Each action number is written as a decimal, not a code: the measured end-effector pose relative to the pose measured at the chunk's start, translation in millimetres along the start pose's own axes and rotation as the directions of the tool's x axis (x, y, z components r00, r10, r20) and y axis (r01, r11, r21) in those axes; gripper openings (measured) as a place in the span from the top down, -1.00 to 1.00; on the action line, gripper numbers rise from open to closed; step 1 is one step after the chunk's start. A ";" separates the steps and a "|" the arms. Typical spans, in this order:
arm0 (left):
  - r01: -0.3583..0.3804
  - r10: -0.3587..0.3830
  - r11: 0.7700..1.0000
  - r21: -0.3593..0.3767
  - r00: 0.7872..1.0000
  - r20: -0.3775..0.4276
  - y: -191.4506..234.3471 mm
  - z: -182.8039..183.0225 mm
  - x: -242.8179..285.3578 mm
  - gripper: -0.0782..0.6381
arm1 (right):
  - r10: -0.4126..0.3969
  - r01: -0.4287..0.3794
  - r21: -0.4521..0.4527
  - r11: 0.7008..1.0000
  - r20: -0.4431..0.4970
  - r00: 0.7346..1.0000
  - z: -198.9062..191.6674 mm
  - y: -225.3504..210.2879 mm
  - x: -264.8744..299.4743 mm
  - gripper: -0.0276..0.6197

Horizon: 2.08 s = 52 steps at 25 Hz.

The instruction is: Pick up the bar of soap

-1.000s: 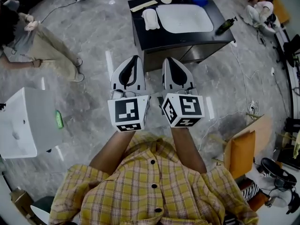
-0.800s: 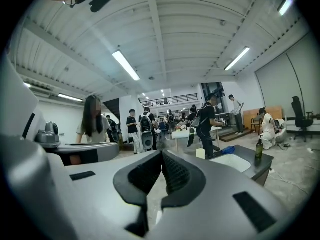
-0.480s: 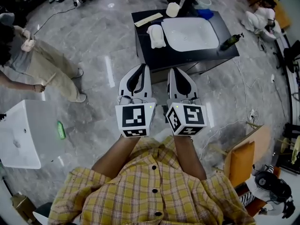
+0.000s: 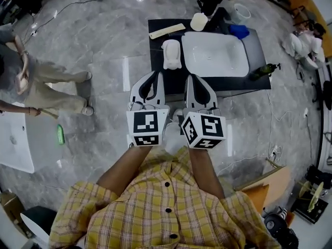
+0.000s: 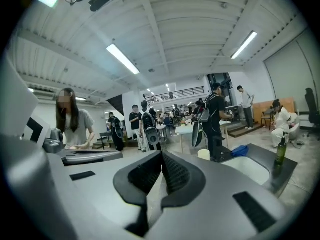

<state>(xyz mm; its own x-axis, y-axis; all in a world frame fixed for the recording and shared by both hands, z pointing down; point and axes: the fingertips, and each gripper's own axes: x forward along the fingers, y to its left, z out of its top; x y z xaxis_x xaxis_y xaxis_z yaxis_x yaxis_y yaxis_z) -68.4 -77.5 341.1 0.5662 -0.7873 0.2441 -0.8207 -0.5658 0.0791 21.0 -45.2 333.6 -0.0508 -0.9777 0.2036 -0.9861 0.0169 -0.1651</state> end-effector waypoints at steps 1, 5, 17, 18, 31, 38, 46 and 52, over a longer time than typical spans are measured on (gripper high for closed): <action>-0.018 0.018 1.000 -0.004 1.000 -0.010 -2.6 1.4 13.8 0.75 | 0.018 -0.017 0.008 1.000 -0.006 1.000 2.9 -12.2 10.7 0.85; -0.087 0.086 0.996 -0.018 0.996 -0.037 -12.8 7.3 66.2 0.75 | 0.075 -0.074 0.031 0.997 -0.025 0.997 12.8 -58.0 51.1 0.85; -0.228 0.218 0.973 -0.026 0.954 -0.207 -14.9 -47.9 169.5 0.75 | 0.179 -0.165 0.100 0.981 -0.152 0.972 -29.6 -122.5 128.3 0.85; -0.234 0.222 0.972 -0.029 0.950 -0.219 -12.8 -52.7 176.3 0.75 | 0.182 -0.167 0.102 0.981 -0.162 0.970 -33.8 -123.9 133.5 0.85; -0.247 0.203 0.966 -0.071 0.904 -0.376 11.5 -126.8 243.9 0.74 | 0.134 -0.105 0.107 0.989 -0.305 0.943 -101.9 -149.1 173.2 0.85; -0.223 0.165 0.972 -0.073 0.868 -0.468 12.3 -167.4 275.2 0.24 | 0.120 -0.087 0.109 0.990 -0.341 0.932 -121.6 -155.9 187.4 0.85; -0.243 0.187 0.969 -0.031 0.816 -0.547 22.7 -204.6 301.6 0.06 | 0.110 -0.069 0.129 0.989 -0.346 0.932 -128.1 -161.9 196.0 0.85; -0.266 0.200 0.963 -0.031 0.790 -0.579 26.6 -216.4 307.2 0.05 | 0.106 -0.063 0.130 0.990 -0.353 0.930 -131.8 -165.1 194.8 0.85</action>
<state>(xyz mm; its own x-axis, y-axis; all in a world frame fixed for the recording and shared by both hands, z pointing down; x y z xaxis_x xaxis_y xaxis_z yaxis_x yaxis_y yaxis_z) 67.3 -281.4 627.3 0.2396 -0.5934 0.7684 -0.9439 -0.3277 0.0413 153.1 -210.8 527.6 -0.2073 -0.8335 0.5121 -0.9520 0.0515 -0.3016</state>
